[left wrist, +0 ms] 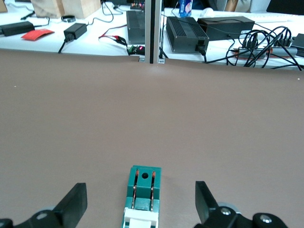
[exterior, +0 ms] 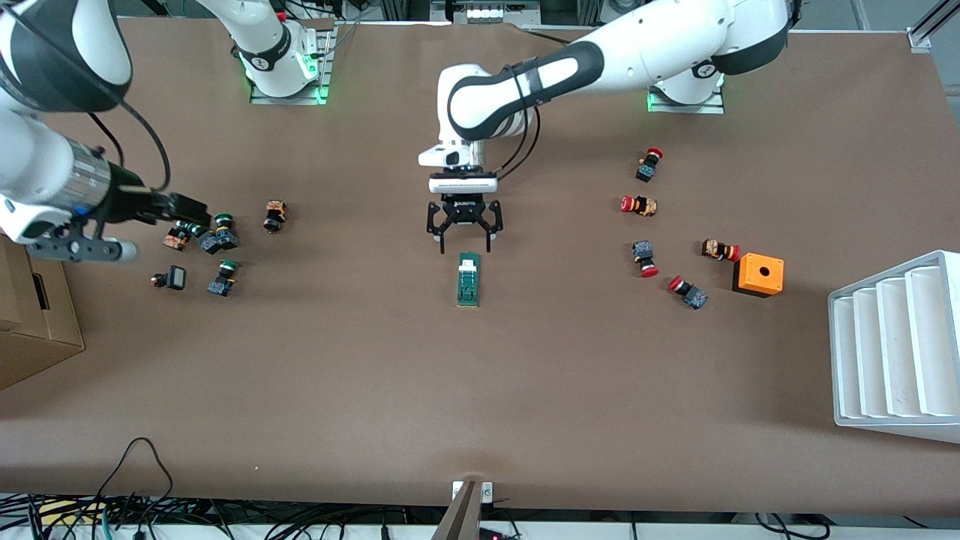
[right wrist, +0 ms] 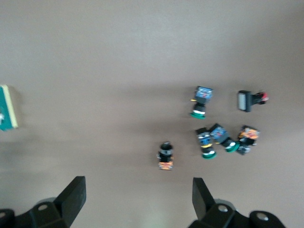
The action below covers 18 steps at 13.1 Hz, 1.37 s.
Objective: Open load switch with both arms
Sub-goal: 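Open the left gripper and lift it off the switch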
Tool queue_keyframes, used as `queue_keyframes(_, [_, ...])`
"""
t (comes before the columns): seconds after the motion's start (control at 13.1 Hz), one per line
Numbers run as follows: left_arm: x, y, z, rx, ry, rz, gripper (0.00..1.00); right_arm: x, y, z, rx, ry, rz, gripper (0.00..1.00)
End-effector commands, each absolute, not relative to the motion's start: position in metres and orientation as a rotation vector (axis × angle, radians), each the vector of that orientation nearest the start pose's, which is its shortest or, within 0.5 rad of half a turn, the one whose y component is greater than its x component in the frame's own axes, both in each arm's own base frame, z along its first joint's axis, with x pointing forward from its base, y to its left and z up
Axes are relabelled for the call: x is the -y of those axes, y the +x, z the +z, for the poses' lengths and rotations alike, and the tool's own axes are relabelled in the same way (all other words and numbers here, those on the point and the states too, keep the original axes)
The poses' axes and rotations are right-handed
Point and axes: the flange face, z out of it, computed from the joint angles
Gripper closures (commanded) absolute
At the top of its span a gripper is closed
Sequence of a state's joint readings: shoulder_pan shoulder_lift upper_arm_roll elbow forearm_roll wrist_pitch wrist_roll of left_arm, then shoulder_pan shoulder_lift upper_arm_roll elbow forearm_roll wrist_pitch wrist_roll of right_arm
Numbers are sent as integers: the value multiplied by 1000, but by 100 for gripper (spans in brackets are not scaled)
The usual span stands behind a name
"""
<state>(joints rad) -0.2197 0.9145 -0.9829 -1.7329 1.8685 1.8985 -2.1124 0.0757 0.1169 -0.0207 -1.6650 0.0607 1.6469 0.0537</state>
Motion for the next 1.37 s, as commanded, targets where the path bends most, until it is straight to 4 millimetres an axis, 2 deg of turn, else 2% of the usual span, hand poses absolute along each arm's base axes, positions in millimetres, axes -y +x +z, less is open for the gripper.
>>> queue_keyframes(0.0, [547, 396, 281, 128, -2903, -1211, 0, -8, 570, 524, 135, -3096, 176, 1])
queue_keyframes(0.08, [545, 397, 297, 106, -2927, -1125, 0, -7, 573, 528, 140, -3096, 164, 1])
queue_keyframes(0.15, [539, 414, 325, 131, -2953, -1055, 0, -6, 576, 529, 150, -3097, 156, 1])
queue_keyframes(0.23, [537, 420, 349, 124, -2984, -979, 0, -6, 580, 530, 153, -3099, 147, 1])
queue_keyframes(0.31, [532, 432, 367, 133, -3008, -887, 0, -7, 584, 534, 152, -3106, 131, 1])
queue_keyframes(0.46, [523, 459, 416, 167, -3042, -751, 0, -7, 596, 534, 149, -3137, 125, 1])
queue_keyframes(0.69, [499, 505, 470, 251, -3098, -529, 0, -8, 596, 533, 154, -3140, 132, 1])
queue_keyframes(0.84, [473, 535, 504, 171, -3109, -407, 0, -11, 597, 534, 159, -3140, 123, 1])
queue_keyframes(0.99, [439, 567, 537, 185, -3141, -307, 0, -17, 594, 544, 184, -3153, 107, 1])
queue_keyframes(1.15, [405, 592, 544, 156, -3165, -160, 0, -15, 595, 557, 170, -3155, 78, 1])
queue_keyframes(1.3, [363, 618, 553, 125, -3182, -58, 0, -15, 593, 560, 148, -3156, 85, 1])
